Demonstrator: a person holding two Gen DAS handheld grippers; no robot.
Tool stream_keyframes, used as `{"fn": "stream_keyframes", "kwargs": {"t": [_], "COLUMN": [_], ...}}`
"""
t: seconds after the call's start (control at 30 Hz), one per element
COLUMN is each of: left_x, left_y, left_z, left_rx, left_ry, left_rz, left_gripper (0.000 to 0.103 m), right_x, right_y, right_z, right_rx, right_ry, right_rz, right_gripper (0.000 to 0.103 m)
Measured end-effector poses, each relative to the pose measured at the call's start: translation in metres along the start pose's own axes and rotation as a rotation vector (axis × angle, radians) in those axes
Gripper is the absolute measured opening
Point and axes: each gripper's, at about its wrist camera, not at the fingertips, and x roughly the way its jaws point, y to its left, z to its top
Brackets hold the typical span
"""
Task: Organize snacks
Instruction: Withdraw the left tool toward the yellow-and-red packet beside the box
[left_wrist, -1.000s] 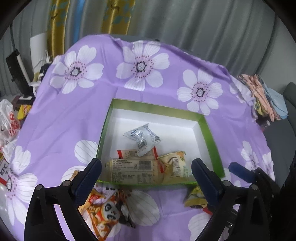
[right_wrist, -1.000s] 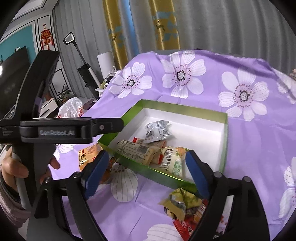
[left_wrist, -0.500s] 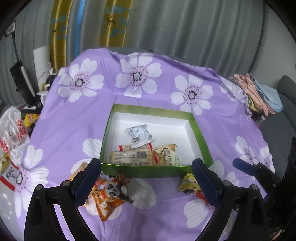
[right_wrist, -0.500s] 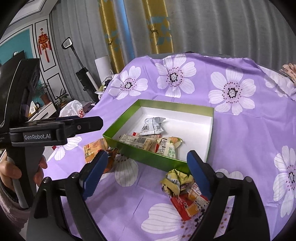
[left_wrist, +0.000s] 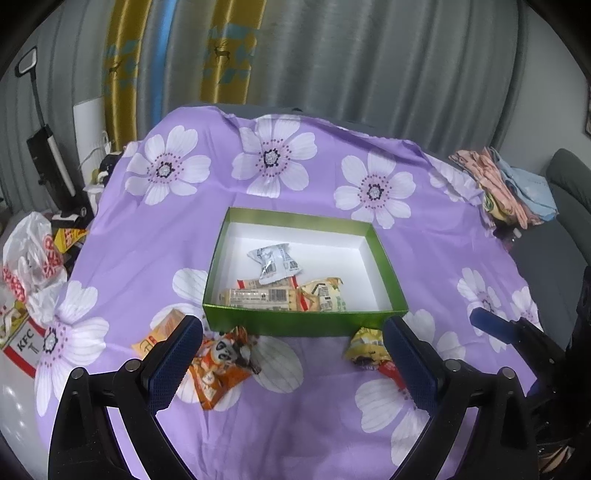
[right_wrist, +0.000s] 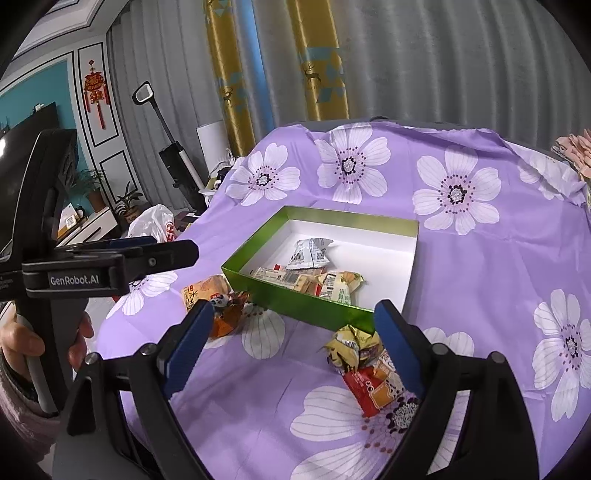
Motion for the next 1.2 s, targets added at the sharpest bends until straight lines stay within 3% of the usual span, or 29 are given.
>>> {"fn": "stream_keyframes", "kwargs": {"t": [0.6, 1.2], "left_x": [0.0, 0.037], "left_y": [0.005, -0.005], "left_z": [-0.031, -0.063], "left_rx": [-0.076, -0.089], "left_ry": [0.068, 0.191], "left_rz": [-0.042, -0.116], "left_gripper": [0.098, 0.098], "right_x": [-0.018, 0.016], "right_y": [-0.023, -0.021], "right_z": [-0.04, -0.068], "right_rx": [0.061, 0.008], "right_ry": [0.047, 0.137], "right_rz": [-0.056, -0.034], "right_gripper": [0.089, 0.088]}}
